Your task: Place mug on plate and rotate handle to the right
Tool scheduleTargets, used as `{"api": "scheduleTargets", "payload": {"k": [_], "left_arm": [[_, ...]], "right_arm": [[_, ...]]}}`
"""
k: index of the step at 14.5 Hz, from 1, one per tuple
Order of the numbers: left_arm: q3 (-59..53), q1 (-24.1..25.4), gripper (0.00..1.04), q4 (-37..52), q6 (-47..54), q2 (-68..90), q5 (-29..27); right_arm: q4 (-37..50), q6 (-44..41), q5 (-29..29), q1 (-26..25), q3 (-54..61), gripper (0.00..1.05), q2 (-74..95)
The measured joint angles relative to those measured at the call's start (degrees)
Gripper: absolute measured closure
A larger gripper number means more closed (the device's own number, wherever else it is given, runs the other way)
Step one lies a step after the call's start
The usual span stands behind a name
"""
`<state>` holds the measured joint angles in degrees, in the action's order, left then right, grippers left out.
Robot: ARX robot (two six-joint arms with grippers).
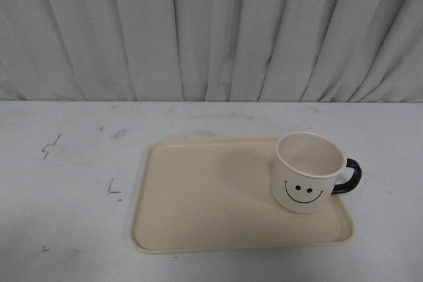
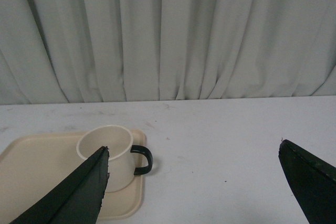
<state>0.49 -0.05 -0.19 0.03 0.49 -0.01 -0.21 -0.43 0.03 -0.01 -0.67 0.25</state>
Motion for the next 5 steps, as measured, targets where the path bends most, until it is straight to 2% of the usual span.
{"api": "scheduleTargets", "payload": {"k": [5], "left_arm": [[0.00,0.00,0.07,0.00,0.00,0.00,0.00]], "right_arm": [[0.00,-0.02,-0.02,0.00,0.00,0.06,0.00]]}}
